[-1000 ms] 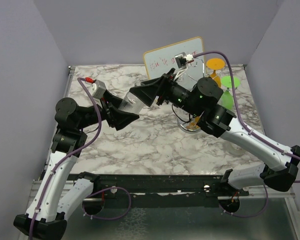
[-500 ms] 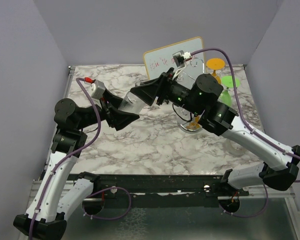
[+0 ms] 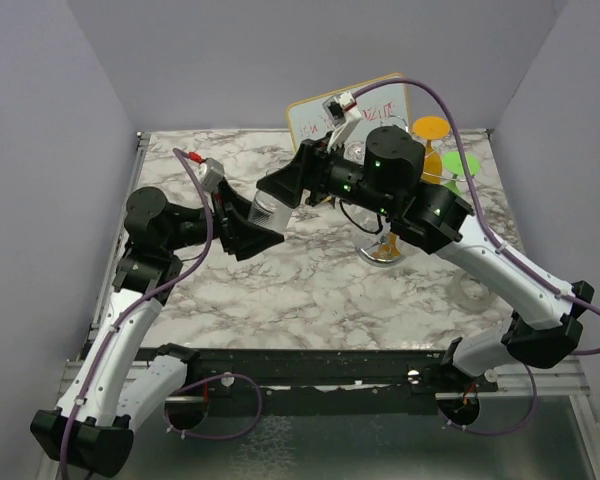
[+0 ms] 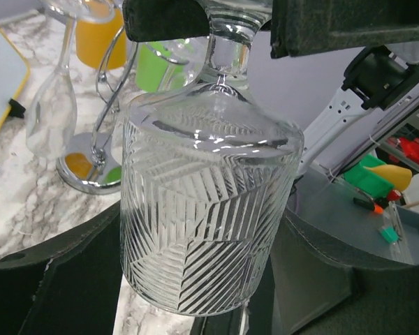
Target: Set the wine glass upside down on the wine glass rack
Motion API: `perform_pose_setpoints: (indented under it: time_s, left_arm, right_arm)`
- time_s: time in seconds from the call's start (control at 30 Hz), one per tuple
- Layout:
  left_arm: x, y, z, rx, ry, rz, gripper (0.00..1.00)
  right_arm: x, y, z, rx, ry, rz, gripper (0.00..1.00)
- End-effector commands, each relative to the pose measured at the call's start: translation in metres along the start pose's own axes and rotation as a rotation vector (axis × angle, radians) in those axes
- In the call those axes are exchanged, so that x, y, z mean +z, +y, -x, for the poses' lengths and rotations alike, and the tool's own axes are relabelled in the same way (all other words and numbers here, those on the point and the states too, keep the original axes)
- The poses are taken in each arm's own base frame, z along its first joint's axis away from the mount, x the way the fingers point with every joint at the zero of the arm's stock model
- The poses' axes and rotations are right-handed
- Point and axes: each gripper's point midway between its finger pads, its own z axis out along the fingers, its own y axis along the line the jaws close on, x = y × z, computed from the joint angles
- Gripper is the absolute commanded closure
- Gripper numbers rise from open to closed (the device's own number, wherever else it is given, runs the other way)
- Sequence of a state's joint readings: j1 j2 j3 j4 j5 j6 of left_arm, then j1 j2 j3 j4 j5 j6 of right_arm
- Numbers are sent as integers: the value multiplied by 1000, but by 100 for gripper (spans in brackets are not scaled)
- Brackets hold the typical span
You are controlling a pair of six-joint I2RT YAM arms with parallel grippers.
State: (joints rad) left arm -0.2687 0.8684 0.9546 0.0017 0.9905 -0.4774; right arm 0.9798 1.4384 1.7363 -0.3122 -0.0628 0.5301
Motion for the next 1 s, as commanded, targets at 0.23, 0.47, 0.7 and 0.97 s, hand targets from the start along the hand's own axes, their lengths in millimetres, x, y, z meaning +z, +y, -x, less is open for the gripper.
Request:
perform_pose_setpoints:
  time_s: [0.23, 0.47, 0.7, 0.97]
  left_arm:
    - [1, 37, -52, -188, 53, 87, 22]
    - [-2, 44, -65, -207, 58, 118, 7]
    - [-2, 43, -63, -167, 66, 104, 3]
    - [-9, 44, -56, -28, 81, 152, 1]
  right_arm:
    - [10, -18, -26, 51, 117, -100, 97]
    - [12, -22, -32, 88, 111, -108, 98]
    - [18, -24, -45, 96, 156, -94, 99]
    - [20, -29, -55, 106, 197, -88, 99]
